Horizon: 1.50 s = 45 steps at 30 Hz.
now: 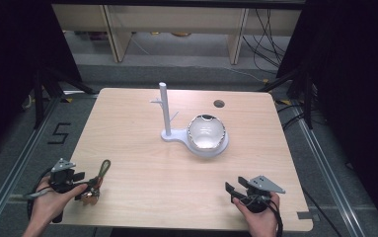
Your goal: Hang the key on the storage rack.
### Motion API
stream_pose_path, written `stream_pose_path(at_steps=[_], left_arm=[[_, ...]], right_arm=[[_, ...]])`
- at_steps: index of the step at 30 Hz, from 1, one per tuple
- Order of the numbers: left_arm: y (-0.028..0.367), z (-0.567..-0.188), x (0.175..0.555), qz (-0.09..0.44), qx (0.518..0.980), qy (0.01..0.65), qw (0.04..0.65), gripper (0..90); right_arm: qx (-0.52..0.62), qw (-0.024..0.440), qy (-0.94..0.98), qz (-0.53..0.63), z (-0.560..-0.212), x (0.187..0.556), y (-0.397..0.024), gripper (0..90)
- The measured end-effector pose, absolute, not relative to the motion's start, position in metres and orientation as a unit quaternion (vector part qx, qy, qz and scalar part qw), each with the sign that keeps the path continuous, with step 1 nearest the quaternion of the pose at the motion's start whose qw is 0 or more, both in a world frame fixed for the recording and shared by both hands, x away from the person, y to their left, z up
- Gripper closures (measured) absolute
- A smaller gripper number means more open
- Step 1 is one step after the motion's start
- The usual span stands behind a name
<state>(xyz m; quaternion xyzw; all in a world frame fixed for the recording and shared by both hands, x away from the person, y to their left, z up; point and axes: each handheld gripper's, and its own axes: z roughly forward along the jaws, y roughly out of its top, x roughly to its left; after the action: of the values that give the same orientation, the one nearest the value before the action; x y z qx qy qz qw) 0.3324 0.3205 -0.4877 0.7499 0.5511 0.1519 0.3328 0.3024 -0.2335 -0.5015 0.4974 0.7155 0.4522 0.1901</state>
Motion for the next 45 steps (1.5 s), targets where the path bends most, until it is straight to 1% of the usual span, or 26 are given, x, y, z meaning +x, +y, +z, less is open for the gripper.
stream_pose_path(at_steps=[2,3,4,5,6,11,12,16,17,18,19,20,23,25,26,28,29,30,35,36,37,38,40,41,44,45], left_arm=[[0.321,-0.487,0.333,0.153,0.757,0.544,0.327,36.4],[0.317,-0.488,0.333,0.151,0.747,0.554,0.336,36.4],[0.318,-0.486,0.335,0.147,0.759,0.543,0.327,36.4],[0.318,-0.486,0.335,0.147,0.759,0.543,0.327,36.4],[0.317,-0.486,0.336,0.141,0.762,0.546,0.320,36.4],[0.316,-0.483,0.339,0.132,0.765,0.551,0.306,36.9],[0.316,-0.481,0.341,0.114,0.758,0.565,0.306,37.8],[0.315,-0.475,0.345,0.122,0.754,0.577,0.291,39.7],[0.312,-0.476,0.346,0.125,0.747,0.582,0.296,39.7],[0.310,-0.474,0.348,0.106,0.749,0.587,0.289,40.1],[0.310,-0.474,0.348,0.106,0.749,0.587,0.289,40.0],[0.309,-0.474,0.351,0.090,0.757,0.588,0.272,39.9],[0.306,-0.475,0.355,0.080,0.755,0.597,0.258,39.9],[0.305,-0.477,0.359,0.077,0.753,0.604,0.250,40.2],[0.304,-0.477,0.363,0.071,0.758,0.605,0.234,40.4],[0.302,-0.478,0.365,0.076,0.751,0.612,0.236,40.7],[0.301,-0.479,0.367,0.078,0.753,0.610,0.232,41.5],[0.300,-0.479,0.368,0.076,0.758,0.608,0.223,42.0],[0.292,-0.479,0.373,0.069,0.776,0.595,0.198,46.5],[0.289,-0.479,0.375,0.073,0.787,0.582,0.191,47.8],[0.287,-0.479,0.374,0.073,0.783,0.588,0.190,48.9],[0.287,-0.479,0.375,0.079,0.794,0.574,0.184,49.7],[0.286,-0.479,0.375,0.082,0.800,0.568,0.177,50.8],[0.283,-0.479,0.374,0.080,0.794,0.576,0.176,50.8],[0.281,-0.479,0.375,0.086,0.804,0.565,0.167,52.3],[0.280,-0.479,0.377,0.087,0.811,0.558,0.155,53.0]], right_arm=[[0.498,0.194,0.717,0.447,-0.502,0.302,-0.234,44.5],[0.499,0.196,0.718,0.444,-0.502,0.303,-0.235,44.8],[0.514,0.190,0.710,0.442,-0.501,0.301,-0.233,45.0],[0.517,0.185,0.709,0.443,-0.501,0.300,-0.233,45.3],[0.503,0.202,0.716,0.440,-0.502,0.303,-0.235,45.7],[0.509,0.203,0.716,0.433,-0.502,0.303,-0.234,46.9],[0.511,0.196,0.716,0.433,-0.501,0.303,-0.233,47.2],[0.509,0.185,0.720,0.434,-0.498,0.302,-0.232,47.3],[0.509,0.185,0.720,0.434,-0.498,0.302,-0.232,47.3],[0.508,0.195,0.721,0.430,-0.499,0.302,-0.231,47.3],[0.508,0.195,0.721,0.430,-0.499,0.302,-0.231,47.3],[0.508,0.185,0.722,0.433,-0.498,0.301,-0.231,47.2],[0.506,0.186,0.723,0.432,-0.498,0.301,-0.231,47.1],[0.527,0.168,0.712,0.433,-0.494,0.297,-0.229,47.1],[0.510,0.181,0.721,0.433,-0.495,0.299,-0.232,46.9],[0.522,0.172,0.717,0.429,-0.493,0.297,-0.230,46.9],[0.506,0.180,0.727,0.428,-0.494,0.299,-0.232,46.6],[0.524,0.165,0.716,0.431,-0.494,0.296,-0.228,46.5],[0.513,0.173,0.721,0.432,-0.495,0.298,-0.229,46.3],[0.515,0.167,0.721,0.433,-0.494,0.297,-0.228,46.2],[0.515,0.168,0.721,0.433,-0.494,0.297,-0.228,46.2],[0.513,0.169,0.722,0.433,-0.494,0.297,-0.229,46.1],[0.517,0.165,0.720,0.433,-0.494,0.297,-0.228,46.1],[0.517,0.165,0.720,0.433,-0.494,0.297,-0.228,46.1],[0.511,0.170,0.723,0.432,-0.494,0.297,-0.229,46.1],[0.516,0.166,0.718,0.437,-0.495,0.297,-0.227,45.9]])
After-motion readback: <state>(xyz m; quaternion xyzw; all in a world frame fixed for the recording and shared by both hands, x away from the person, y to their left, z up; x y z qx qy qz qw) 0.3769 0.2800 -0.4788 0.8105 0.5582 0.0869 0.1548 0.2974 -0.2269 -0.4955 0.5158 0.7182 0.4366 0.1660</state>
